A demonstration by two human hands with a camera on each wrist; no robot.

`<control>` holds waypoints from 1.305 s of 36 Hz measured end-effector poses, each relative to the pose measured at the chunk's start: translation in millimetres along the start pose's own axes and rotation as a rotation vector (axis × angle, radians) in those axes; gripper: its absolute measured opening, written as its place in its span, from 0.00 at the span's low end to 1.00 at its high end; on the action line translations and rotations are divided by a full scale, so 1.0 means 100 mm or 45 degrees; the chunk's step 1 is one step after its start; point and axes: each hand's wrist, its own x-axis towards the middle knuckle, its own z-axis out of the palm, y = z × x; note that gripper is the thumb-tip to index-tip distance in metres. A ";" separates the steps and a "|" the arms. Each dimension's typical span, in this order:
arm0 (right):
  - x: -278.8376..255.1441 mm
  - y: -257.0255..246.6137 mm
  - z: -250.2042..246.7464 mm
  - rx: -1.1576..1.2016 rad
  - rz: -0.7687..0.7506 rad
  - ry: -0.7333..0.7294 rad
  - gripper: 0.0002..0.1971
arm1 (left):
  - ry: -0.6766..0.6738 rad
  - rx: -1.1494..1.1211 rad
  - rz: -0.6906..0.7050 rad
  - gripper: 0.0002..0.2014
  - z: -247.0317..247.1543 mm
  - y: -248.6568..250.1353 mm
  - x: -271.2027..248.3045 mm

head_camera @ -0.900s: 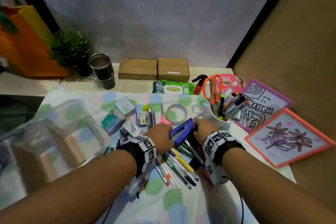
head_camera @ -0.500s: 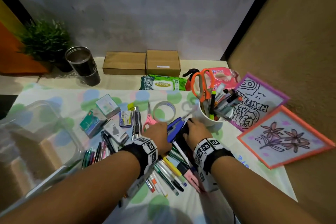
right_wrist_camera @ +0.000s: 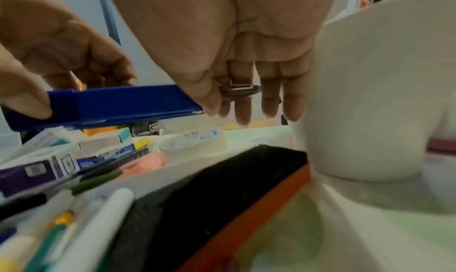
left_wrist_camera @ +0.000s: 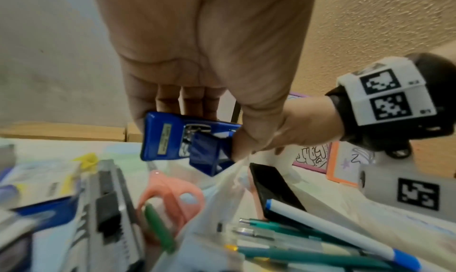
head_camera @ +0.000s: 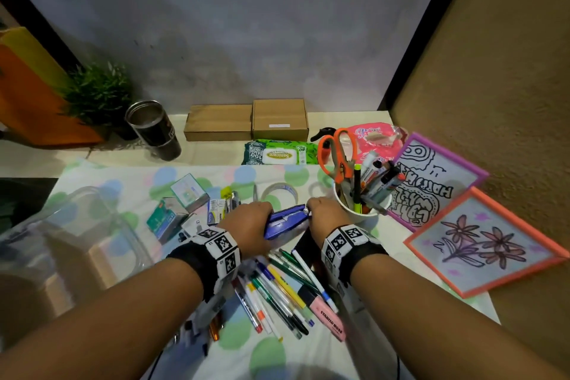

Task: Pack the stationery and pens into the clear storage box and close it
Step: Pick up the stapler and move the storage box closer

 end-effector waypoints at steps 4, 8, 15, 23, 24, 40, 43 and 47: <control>-0.08 -0.15 -0.10 0.076 0.020 -0.071 0.11 | 0.059 -0.057 -0.116 0.17 -0.08 -0.09 -0.11; -0.21 -0.40 -0.14 0.531 -0.017 -0.054 0.17 | 0.175 -0.224 -0.218 0.17 -0.13 -0.08 -0.21; -0.14 -0.66 -0.03 1.285 0.128 -0.011 0.26 | 0.303 -0.569 -0.324 0.18 -0.16 0.00 -0.35; -0.03 -0.96 -0.19 1.342 0.184 0.046 0.07 | 0.411 -0.725 -0.265 0.23 -0.24 -0.10 -0.55; 0.03 -0.99 -0.15 1.308 0.173 0.040 0.06 | 0.413 -0.727 -0.245 0.24 -0.26 -0.15 -0.58; -0.23 -2.64 -0.47 0.759 -0.238 -0.053 0.11 | 0.569 -0.494 -0.522 0.13 -0.79 -2.30 -1.61; -0.25 -3.00 -0.46 0.626 -0.335 -0.114 0.14 | 0.566 -0.490 -0.669 0.14 -0.77 -2.66 -1.78; -0.23 -3.41 -0.37 0.371 -0.386 -0.191 0.14 | 0.497 -0.421 -0.788 0.19 -0.69 -3.01 -1.95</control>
